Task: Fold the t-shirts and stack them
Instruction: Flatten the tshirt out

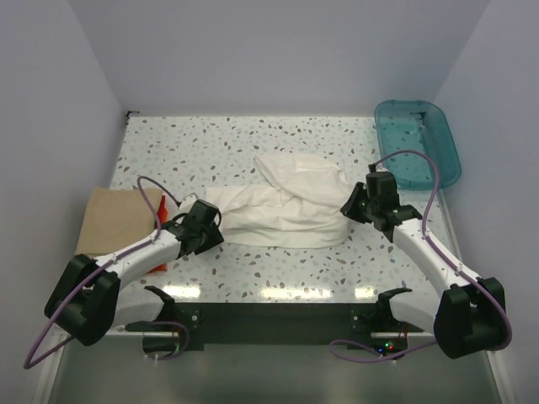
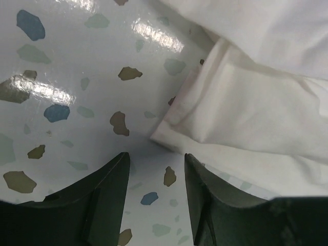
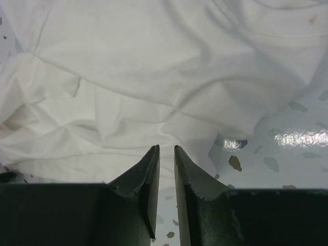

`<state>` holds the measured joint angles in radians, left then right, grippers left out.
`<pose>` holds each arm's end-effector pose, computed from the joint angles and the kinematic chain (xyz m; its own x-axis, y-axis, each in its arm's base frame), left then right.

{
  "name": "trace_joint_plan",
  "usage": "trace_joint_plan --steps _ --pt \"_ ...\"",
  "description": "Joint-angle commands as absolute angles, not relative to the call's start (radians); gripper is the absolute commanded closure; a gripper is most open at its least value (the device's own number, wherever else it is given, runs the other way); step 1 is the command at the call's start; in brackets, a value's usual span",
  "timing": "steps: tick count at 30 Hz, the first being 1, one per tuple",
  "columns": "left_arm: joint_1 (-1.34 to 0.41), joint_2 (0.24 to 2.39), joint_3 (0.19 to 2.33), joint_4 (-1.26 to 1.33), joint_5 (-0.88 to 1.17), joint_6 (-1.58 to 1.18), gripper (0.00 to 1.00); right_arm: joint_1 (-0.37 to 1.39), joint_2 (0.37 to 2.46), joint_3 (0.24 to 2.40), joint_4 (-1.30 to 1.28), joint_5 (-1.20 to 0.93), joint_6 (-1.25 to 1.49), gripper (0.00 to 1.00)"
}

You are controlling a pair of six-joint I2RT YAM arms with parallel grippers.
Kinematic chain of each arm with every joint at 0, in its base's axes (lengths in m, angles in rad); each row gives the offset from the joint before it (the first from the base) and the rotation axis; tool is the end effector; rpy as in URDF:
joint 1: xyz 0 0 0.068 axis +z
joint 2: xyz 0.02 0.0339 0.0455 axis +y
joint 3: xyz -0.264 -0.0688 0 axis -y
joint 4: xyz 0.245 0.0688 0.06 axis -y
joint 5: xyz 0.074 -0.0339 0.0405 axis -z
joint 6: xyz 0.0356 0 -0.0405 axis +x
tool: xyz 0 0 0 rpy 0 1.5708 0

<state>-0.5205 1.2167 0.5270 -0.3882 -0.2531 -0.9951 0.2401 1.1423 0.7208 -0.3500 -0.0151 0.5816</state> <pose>0.1840 -0.0952 0.1560 -0.7337 -0.5155 -0.4426 -0.4349 0.8569 -0.2768 0.2301 0.0569 0.2317 -0.7023 0.3936 -0.5932 0.1646 0.9005 0.4026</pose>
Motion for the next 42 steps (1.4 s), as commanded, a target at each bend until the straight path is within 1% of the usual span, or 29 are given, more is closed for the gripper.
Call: trace_joint_plan --steps 1,5,8,9,11,12,14,16,17,18,20,21,23,28,29,33,37,42 --pt "-0.526 1.25 0.578 -0.354 -0.343 -0.985 0.48 0.236 1.132 0.739 -0.347 0.008 0.558 0.78" --pt "-0.526 1.301 0.607 -0.336 -0.36 -0.965 0.48 0.239 1.135 0.733 -0.337 0.005 0.56 0.77" --pt "-0.526 1.339 0.624 -0.321 -0.357 -0.946 0.54 0.239 1.138 0.732 -0.339 0.003 0.565 0.77" --pt "-0.528 1.347 0.627 -0.315 -0.356 -0.939 0.58 0.239 1.135 0.73 -0.339 0.002 0.563 0.77" --pt "-0.528 1.364 0.626 -0.304 -0.35 -0.934 0.61 0.238 1.135 0.73 -0.341 0.005 0.56 0.77" --pt "-0.528 1.367 0.624 -0.296 -0.348 -0.927 0.64 0.238 1.134 0.73 -0.344 0.005 0.56 0.76" --pt "-0.528 1.382 0.624 -0.291 -0.342 -0.923 0.66 0.238 1.134 0.729 -0.342 0.008 0.561 0.76" --pt "-0.528 1.394 0.626 -0.29 -0.337 -0.916 0.7 0.238 1.138 0.727 -0.342 0.008 0.56 0.76" --pt "-0.526 1.393 0.627 -0.294 -0.336 -0.914 0.73 0.238 1.138 0.727 -0.339 0.008 0.561 0.76" --pt "-0.528 1.391 0.63 -0.305 -0.337 -0.911 0.79 0.238 1.143 0.726 -0.341 0.008 0.561 0.76" --pt "-0.528 1.361 0.638 -0.322 -0.344 -0.907 0.87 0.238 1.146 0.727 -0.341 0.009 0.56 0.76" --pt "-0.528 1.347 0.643 -0.346 -0.35 -0.908 0.96 0.238 1.149 0.729 -0.342 0.014 0.561 0.76" --pt "-0.525 1.302 0.653 -0.368 -0.354 -0.904 1.0 0.236 1.158 0.73 -0.342 0.028 0.557 0.75" --pt "-0.502 1.181 0.666 -0.457 -0.354 -0.9 1.0 0.236 1.189 0.744 -0.348 0.067 0.551 0.67" --pt "-0.494 1.16 0.664 -0.468 -0.353 -0.902 1.0 0.236 1.195 0.745 -0.353 0.074 0.548 0.63" --pt "-0.443 1.037 0.667 -0.546 -0.356 -0.896 1.0 0.233 1.192 0.739 -0.356 0.097 0.545 0.52" --pt "-0.37 0.956 0.681 -0.592 -0.347 -0.87 1.0 0.227 1.184 0.727 -0.37 0.124 0.538 0.48" --pt "-0.331 0.907 0.736 -0.65 -0.359 -0.861 1.0 0.225 1.167 0.69 -0.374 0.126 0.538 0.45"
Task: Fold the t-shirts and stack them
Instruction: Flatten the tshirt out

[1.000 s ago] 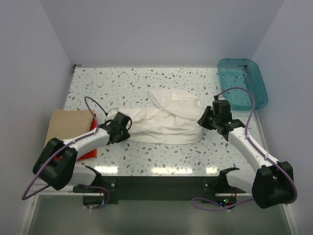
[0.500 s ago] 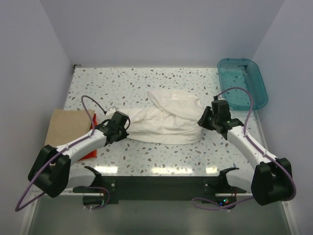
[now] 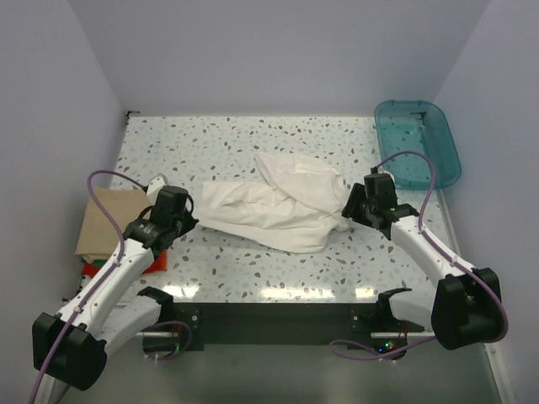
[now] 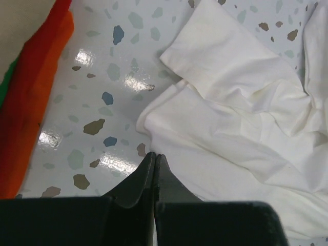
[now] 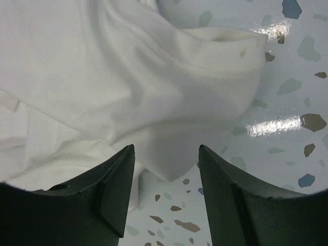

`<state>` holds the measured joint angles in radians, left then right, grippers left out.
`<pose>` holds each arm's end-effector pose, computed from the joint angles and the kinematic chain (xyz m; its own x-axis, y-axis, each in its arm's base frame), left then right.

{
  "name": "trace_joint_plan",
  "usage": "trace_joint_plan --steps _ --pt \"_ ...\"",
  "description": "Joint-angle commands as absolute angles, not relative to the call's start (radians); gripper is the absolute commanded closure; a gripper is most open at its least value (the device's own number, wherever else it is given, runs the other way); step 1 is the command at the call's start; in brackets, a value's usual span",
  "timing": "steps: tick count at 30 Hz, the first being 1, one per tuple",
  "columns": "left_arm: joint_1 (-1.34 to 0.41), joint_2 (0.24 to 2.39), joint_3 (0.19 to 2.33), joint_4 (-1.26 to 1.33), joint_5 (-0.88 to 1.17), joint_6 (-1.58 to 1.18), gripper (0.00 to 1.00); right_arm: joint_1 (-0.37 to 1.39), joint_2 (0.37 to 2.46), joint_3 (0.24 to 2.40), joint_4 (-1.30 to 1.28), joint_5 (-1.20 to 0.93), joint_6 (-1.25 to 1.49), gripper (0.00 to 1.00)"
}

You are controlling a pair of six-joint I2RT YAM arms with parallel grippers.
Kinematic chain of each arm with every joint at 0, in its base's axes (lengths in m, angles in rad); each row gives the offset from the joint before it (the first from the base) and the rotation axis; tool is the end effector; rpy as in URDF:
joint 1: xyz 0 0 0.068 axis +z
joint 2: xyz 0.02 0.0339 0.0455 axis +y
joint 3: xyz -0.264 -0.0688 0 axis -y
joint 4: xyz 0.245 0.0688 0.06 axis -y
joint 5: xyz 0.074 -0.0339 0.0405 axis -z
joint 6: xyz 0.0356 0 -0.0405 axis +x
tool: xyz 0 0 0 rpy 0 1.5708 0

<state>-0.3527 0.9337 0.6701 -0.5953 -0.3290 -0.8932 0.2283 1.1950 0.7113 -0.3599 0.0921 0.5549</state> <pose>0.1780 -0.0533 0.2383 -0.5458 -0.5848 -0.6001 -0.4728 0.8062 -0.3556 0.2352 0.0513 0.2165 -0.7058 0.3746 -0.6012 0.2424 0.9252 0.2918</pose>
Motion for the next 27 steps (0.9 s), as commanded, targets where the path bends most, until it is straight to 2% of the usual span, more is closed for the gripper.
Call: trace_joint_plan --steps 1,11,17,20,21,23,24,26,27 --pt "-0.327 0.904 0.745 -0.656 -0.36 -0.861 1.0 0.224 1.166 0.684 -0.371 0.124 0.541 0.41" --pt "-0.299 0.919 0.836 -0.652 -0.344 -0.819 1.0 0.225 1.21 0.643 -0.293 0.092 0.54 0.21" --pt "-0.295 0.946 0.857 -0.612 -0.313 -0.813 1.0 0.225 1.307 0.623 -0.206 0.097 0.566 0.21" --pt "-0.291 0.976 0.89 -0.595 -0.296 -0.804 1.0 0.224 1.368 0.637 -0.161 0.091 0.584 0.33" --pt "-0.29 0.992 0.902 -0.592 -0.295 -0.798 1.0 0.225 1.391 0.658 -0.158 0.089 0.589 0.5" --pt "-0.287 1.012 0.948 -0.588 -0.295 -0.779 1.0 0.225 1.402 0.695 -0.179 0.075 0.598 0.72" --pt "-0.279 1.031 0.965 -0.588 -0.296 -0.772 1.0 0.225 1.396 0.74 -0.19 0.074 0.6 0.9" --pt "-0.268 1.048 1.027 -0.592 -0.298 -0.744 1.0 0.224 1.379 0.793 -0.24 0.092 0.591 1.0" --pt "-0.252 1.061 1.049 -0.595 -0.301 -0.739 1.0 0.224 1.367 0.851 -0.264 0.103 0.583 1.0"
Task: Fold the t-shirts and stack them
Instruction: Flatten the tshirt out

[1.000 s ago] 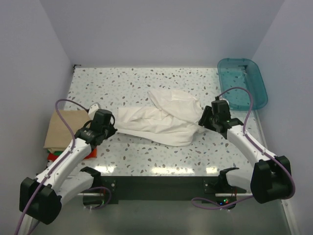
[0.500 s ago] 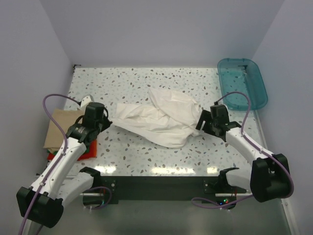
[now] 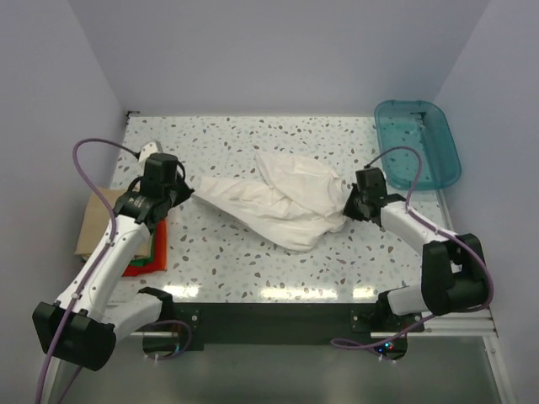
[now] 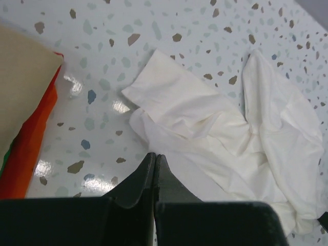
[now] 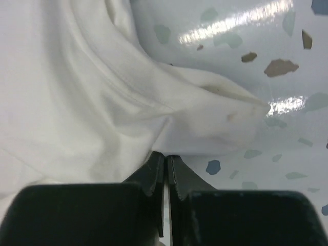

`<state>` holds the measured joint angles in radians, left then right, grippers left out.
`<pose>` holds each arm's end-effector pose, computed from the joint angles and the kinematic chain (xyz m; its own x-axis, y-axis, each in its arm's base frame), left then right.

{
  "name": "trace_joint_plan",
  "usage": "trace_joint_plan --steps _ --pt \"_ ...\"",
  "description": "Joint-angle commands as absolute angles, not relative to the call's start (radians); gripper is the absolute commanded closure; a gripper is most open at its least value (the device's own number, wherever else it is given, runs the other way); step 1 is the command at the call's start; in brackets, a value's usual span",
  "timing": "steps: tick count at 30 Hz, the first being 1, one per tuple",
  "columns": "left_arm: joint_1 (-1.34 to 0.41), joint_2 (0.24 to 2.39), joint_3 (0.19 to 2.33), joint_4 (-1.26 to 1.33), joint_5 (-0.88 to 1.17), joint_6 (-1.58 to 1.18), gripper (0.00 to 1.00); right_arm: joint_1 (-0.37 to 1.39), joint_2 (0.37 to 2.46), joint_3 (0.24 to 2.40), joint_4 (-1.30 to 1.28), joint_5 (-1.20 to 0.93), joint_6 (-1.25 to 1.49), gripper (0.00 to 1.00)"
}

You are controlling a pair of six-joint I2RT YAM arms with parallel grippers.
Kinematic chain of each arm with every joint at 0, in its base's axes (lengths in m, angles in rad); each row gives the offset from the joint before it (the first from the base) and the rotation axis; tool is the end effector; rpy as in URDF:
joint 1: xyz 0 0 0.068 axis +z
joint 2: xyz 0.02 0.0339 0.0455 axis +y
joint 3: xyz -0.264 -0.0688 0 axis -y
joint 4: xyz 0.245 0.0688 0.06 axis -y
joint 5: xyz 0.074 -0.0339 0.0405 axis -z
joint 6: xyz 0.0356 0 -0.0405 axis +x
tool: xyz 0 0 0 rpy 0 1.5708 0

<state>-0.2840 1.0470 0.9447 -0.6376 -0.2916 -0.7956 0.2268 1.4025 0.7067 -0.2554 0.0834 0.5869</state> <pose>0.2118 -0.0512 0.3039 -0.4991 -0.5670 -0.6553 -0.4171 0.8200 -0.3919 0.2597 0.0569 0.1737 -0.7585 0.3913 -0.5211 0.2920 0.9190 0.2651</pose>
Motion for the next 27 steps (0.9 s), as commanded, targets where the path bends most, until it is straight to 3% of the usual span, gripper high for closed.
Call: trace_joint_plan --steps 1,19,27 --pt "-0.244 1.066 1.09 -0.595 -0.298 -0.732 1.0 0.224 1.349 0.883 -0.311 0.112 0.569 1.0" --pt "-0.126 1.026 1.396 -0.644 -0.324 -0.62 1.0 0.169 1.138 1.362 -0.592 0.204 0.471 1.0" --pt "-0.126 1.066 1.37 -0.594 -0.282 -0.621 1.0 0.169 1.248 1.471 -0.612 0.161 0.453 1.0"
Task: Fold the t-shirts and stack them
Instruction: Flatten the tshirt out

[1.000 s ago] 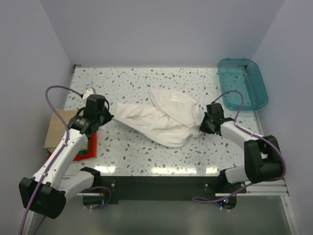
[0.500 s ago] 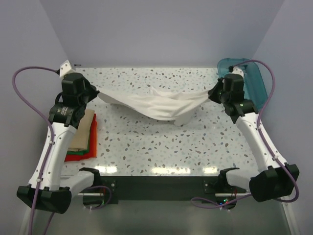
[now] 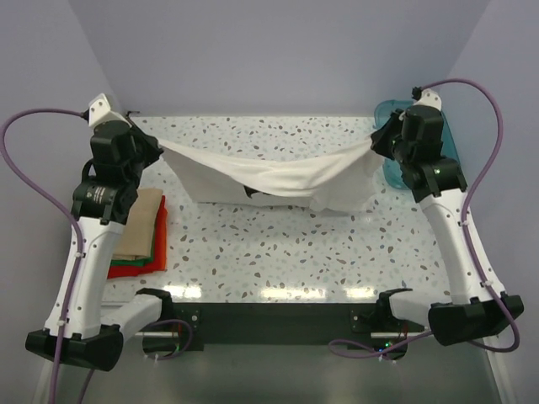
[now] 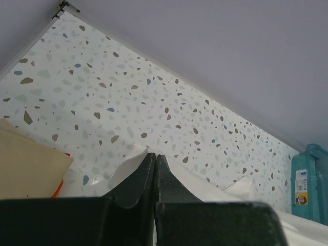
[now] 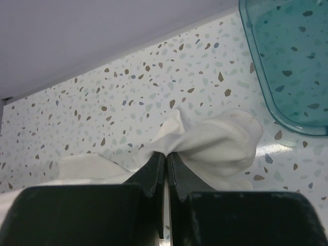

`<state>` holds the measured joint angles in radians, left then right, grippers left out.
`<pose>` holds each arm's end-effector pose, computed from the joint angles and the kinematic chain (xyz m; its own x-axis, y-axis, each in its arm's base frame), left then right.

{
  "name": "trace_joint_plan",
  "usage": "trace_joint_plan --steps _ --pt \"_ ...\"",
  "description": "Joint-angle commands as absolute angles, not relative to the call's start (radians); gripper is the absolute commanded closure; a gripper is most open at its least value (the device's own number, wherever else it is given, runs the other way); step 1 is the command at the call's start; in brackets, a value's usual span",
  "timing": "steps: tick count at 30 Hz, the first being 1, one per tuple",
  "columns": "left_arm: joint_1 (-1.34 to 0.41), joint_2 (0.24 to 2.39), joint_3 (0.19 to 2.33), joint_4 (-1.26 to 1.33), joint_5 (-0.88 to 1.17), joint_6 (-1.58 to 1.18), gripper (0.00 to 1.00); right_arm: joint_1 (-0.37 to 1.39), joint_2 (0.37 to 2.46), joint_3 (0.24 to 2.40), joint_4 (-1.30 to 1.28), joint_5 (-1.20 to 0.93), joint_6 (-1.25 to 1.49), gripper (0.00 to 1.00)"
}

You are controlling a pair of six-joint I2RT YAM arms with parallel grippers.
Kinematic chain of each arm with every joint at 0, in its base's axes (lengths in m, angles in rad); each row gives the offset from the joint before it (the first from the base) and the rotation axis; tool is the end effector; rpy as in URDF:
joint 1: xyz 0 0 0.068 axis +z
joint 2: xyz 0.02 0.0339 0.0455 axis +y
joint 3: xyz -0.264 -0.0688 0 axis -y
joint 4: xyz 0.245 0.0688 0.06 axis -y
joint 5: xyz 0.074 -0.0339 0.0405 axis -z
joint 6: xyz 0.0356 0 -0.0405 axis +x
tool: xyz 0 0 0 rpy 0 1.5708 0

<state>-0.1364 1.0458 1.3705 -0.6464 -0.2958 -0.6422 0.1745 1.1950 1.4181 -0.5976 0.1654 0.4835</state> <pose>0.2028 -0.0174 0.4428 -0.1646 -0.5557 -0.8149 -0.3029 0.8148 -0.4944 0.2475 0.0377 0.4319 -0.3284 0.4077 -0.8520 0.1495 0.9131 0.3793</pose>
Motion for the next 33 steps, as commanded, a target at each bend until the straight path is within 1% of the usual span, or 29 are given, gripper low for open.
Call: trace_joint_plan --steps 1,4,5,6,7,8,9,11,13,15,18,19,20,22,29,33 --pt "-0.124 1.074 1.347 -0.586 -0.273 -0.624 1.0 0.164 1.27 1.467 -0.598 0.157 0.453 0.99" --pt "-0.124 1.118 1.29 -0.558 -0.265 -0.635 1.0 0.131 1.37 1.444 -0.58 0.109 0.457 0.9" --pt "-0.121 1.14 1.273 -0.542 -0.258 -0.638 1.0 0.12 1.417 1.418 -0.571 0.085 0.466 0.85" --pt "-0.115 1.149 1.258 -0.538 -0.243 -0.64 1.0 0.109 1.437 1.401 -0.558 0.063 0.469 0.67" --pt "-0.115 1.158 1.221 -0.531 -0.238 -0.641 1.0 0.092 1.456 1.385 -0.545 0.033 0.474 0.56" --pt "-0.112 1.167 1.201 -0.514 -0.236 -0.643 1.0 0.086 1.474 1.35 -0.542 0.02 0.472 0.49" --pt "-0.107 1.173 1.183 -0.505 -0.232 -0.643 1.0 0.077 1.489 1.332 -0.538 0.011 0.474 0.38" --pt "-0.101 1.186 1.134 -0.486 -0.227 -0.643 1.0 0.077 1.476 1.246 -0.509 0.005 0.482 0.32" --pt "-0.091 1.187 1.1 -0.476 -0.215 -0.644 1.0 0.077 1.421 1.171 -0.465 0.002 0.497 0.31" --pt "-0.089 1.184 1.08 -0.465 -0.207 -0.646 1.0 0.077 1.381 1.053 -0.439 0.002 0.508 0.31" --pt "-0.086 1.177 1.055 -0.451 -0.201 -0.646 1.0 0.077 1.312 0.887 -0.384 0.003 0.529 0.33" --pt "-0.086 1.177 1.049 -0.449 -0.199 -0.643 1.0 0.077 1.295 0.849 -0.342 0.002 0.54 0.36" --pt "-0.084 1.177 1.046 -0.449 -0.195 -0.643 1.0 0.077 1.292 0.788 -0.327 0.002 0.545 0.37" --pt "-0.084 1.174 1.037 -0.443 -0.186 -0.644 1.0 0.077 1.311 0.735 -0.293 -0.024 0.551 0.4" --pt "-0.081 1.172 1.009 -0.431 -0.179 -0.646 1.0 0.077 1.396 0.709 -0.204 -0.089 0.558 0.43" --pt "-0.078 1.172 1.005 -0.43 -0.179 -0.643 1.0 0.087 1.382 0.683 -0.16 -0.117 0.603 0.43"
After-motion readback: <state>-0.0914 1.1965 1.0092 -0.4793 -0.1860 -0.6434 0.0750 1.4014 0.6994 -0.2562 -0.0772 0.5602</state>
